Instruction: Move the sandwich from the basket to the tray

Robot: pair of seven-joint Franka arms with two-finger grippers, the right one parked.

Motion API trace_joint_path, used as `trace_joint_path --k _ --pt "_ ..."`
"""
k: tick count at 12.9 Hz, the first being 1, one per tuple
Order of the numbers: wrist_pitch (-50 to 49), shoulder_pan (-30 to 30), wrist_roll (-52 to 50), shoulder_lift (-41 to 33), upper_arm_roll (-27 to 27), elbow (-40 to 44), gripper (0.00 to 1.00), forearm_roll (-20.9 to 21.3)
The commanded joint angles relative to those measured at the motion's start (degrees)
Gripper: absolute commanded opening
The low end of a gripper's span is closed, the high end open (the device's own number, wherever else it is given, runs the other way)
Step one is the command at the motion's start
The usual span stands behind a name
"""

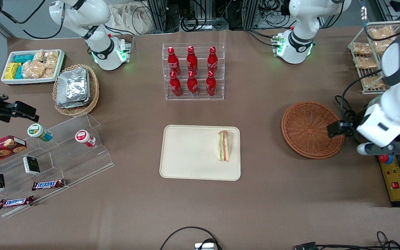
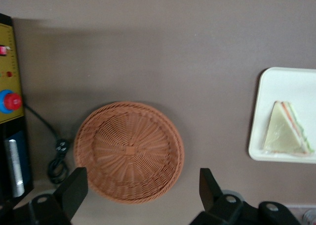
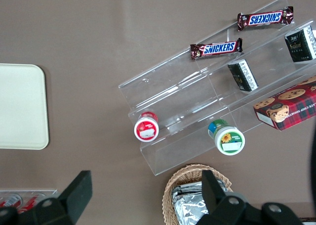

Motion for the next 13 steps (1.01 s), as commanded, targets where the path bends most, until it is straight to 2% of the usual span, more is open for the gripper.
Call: trace_joint_path --k 1,5,7,13 --pt "-0.5 -1.0 2.4 -7.1 2.8 -6.3 1.00 -1.0" --pt "-1.0 -1.7 8.7 -15.2 6.2 -13.1 1.00 -0.2" --pt "-2.1 -2.3 10.0 -18.1 7.7 -14.0 1.00 -0.5" --pt "-3.4 -3.2 9.9 -18.8 7.1 -13.6 1.00 -2.5"
